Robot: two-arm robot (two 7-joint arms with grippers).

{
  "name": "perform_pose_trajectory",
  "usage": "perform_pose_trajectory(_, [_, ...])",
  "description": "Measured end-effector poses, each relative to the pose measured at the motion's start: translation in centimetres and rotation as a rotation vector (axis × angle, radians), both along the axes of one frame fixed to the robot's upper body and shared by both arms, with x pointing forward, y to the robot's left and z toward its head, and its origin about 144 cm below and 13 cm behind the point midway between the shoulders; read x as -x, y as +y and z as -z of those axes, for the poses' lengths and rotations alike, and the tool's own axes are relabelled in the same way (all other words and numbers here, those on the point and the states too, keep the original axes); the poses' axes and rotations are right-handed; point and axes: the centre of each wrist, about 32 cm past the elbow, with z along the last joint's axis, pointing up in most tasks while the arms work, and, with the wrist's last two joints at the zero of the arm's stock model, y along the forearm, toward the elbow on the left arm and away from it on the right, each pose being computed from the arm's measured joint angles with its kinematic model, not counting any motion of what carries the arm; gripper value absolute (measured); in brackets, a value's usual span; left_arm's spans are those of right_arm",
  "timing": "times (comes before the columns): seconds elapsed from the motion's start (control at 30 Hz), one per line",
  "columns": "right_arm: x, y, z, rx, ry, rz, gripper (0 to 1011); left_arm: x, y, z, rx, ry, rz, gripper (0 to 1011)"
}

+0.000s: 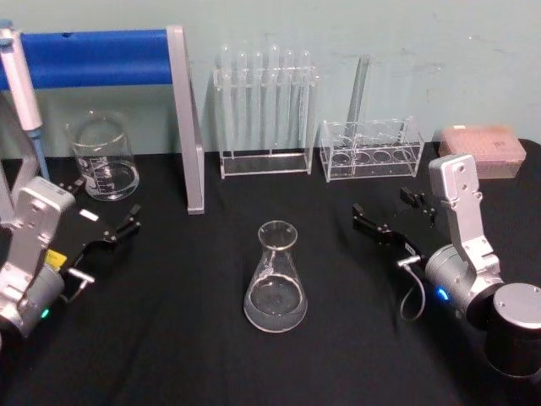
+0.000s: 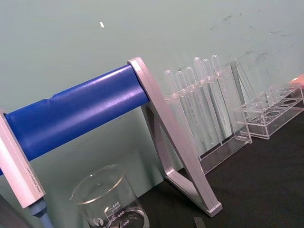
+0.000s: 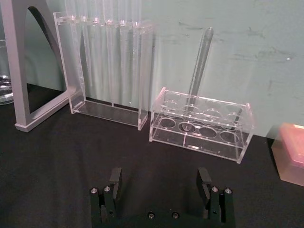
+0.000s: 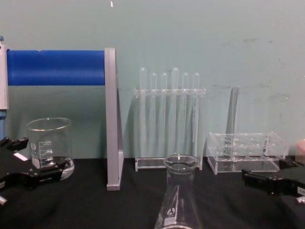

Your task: Grasp the erlenmeyer flask with one hand, shake it three times, then place it back.

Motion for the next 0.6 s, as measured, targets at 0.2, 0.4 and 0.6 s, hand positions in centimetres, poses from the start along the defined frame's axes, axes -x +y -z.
perform_pose_trajectory(0.2, [-0.10, -0.01, 0.02, -0.004, 0.014, -0.007, 1000, 0.00, 0.00, 0.00, 0.000, 0.000, 0.000, 1001])
perform_pose_trajectory(0.4, [-0.09, 0.00, 0.03, -0.003, 0.013, -0.006, 1000, 0.00, 0.00, 0.00, 0.000, 0.000, 0.000, 1001])
perform_pose_trajectory(0.6, [-0.08, 0.01, 0.04, -0.002, 0.011, -0.006, 1000, 0.00, 0.00, 0.00, 0.000, 0.000, 0.000, 1001])
